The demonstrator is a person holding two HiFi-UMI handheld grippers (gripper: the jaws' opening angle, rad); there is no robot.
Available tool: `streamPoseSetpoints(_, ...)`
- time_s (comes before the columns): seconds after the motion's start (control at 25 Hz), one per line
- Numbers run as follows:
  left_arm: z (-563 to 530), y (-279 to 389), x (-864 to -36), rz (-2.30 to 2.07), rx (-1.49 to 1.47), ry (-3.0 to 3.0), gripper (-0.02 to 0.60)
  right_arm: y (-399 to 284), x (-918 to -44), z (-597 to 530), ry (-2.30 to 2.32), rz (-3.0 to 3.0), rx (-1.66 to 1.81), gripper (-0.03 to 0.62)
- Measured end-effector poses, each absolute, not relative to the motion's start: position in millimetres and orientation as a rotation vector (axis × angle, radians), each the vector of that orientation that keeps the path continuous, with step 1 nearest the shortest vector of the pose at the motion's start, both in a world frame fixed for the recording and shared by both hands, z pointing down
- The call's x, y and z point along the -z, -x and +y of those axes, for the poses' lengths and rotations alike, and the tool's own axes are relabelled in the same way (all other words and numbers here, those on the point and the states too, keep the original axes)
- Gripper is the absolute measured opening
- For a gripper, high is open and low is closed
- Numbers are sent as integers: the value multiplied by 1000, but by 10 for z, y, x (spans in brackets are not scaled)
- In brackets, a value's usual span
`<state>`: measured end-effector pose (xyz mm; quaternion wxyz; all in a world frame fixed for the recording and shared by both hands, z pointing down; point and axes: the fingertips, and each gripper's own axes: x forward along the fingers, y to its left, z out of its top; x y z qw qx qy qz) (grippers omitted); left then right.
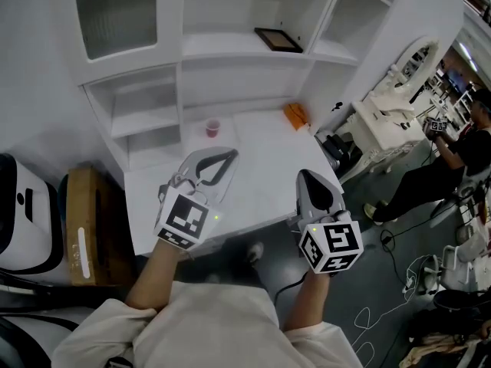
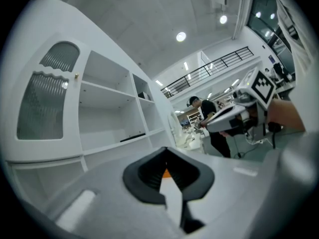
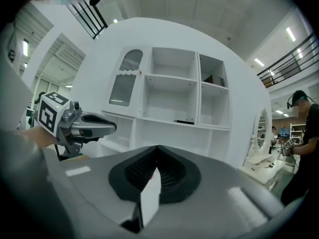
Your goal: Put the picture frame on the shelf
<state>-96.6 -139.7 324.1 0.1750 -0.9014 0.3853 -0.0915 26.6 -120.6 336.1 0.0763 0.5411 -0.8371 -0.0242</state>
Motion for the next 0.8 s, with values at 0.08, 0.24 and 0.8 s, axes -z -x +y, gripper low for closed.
streamPoseSetpoints(0.08, -1370, 1008, -3247, 1101, 243, 2566, 5, -265, -3374, -1169, -1623, -2501, 71, 5)
streamPoseSetpoints(0.24, -1344, 1049, -3240, 1118, 233, 2567, 5, -273, -3354, -1133, -1621, -2493, 73, 5)
streamPoseSetpoints(0.8, -1344, 1144, -3400, 1126, 264, 2589, 5, -195, -3455, -1134, -1591, -2474, 54, 5)
